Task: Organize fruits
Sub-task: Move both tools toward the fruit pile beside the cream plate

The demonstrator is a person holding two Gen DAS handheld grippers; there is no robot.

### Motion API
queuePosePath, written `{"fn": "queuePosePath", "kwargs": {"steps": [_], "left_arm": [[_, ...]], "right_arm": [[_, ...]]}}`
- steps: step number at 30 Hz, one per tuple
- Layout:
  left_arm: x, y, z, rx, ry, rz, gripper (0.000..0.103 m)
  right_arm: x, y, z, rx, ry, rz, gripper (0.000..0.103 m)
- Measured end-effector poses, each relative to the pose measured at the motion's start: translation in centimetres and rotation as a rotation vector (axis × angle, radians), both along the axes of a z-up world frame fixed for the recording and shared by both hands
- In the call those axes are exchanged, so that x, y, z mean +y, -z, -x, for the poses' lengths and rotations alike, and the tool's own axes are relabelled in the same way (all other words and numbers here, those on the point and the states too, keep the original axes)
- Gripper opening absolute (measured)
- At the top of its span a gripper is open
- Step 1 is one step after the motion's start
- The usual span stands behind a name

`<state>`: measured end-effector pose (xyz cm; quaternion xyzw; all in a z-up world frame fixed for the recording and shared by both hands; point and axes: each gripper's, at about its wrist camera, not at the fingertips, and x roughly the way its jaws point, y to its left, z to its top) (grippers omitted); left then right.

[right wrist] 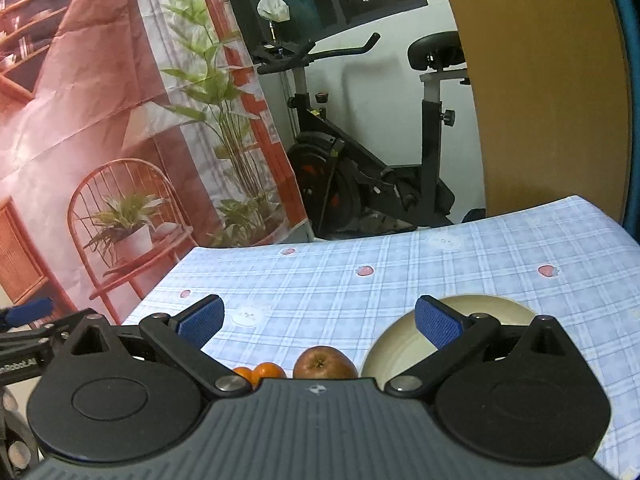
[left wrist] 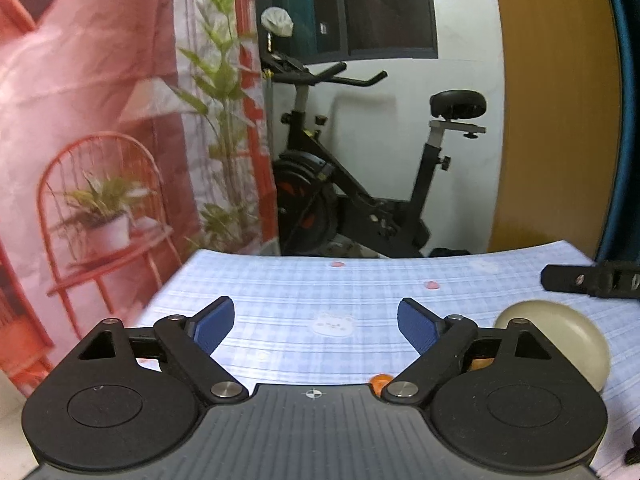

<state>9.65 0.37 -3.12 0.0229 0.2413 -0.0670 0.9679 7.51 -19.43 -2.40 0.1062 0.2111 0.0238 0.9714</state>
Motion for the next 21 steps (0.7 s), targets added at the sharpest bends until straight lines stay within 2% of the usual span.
{"fn": "queuePosePath", "kwargs": {"steps": [4, 5, 9, 11, 14, 18, 21], "left_arm": [[0.8, -0.9, -1.0, -0.059, 0.023, 0.109, 0.091], [0.5, -1.4, -1.0, -0.104, 0.03, 0.131, 0.092], [0.4, -0.7, -1.5, -0.12, 0.013, 0.105, 0.093], [0.0, -1.0, -1.8, -0.15, -0.011, 0.117, 0.094], [-0.3, -0.6, -1.5, -0.152, -0.019, 0.1, 0.095], [-0.7, 0.5, -2.1, -0.091, 0.016, 0.056, 0.095], [-0.6, 1.3, -3.0, -0.056, 0.071, 0.051, 0.094]], "right_arm": [[0.5, 0.1, -0.4, -0.027, -0.006, 0.055, 0.103], [0.5, 0.1, -0.5, -0.024, -0.012, 0.06, 0.103], [1.2, 0.4, -0.4, -0.037, -0.022, 0.107, 0.103], [1.7, 0.6, -0.5, -0.041, -0.024, 0.144, 0.103], [2.4, 1.1, -0.5, -0.048, 0.016, 0.206, 0.103], [3.2, 2.0, -0.9, -0.031, -0.021, 0.219, 0.103], [3.8, 3.0, -1.2, -0.003, -0.047, 0.234, 0.103]]}}
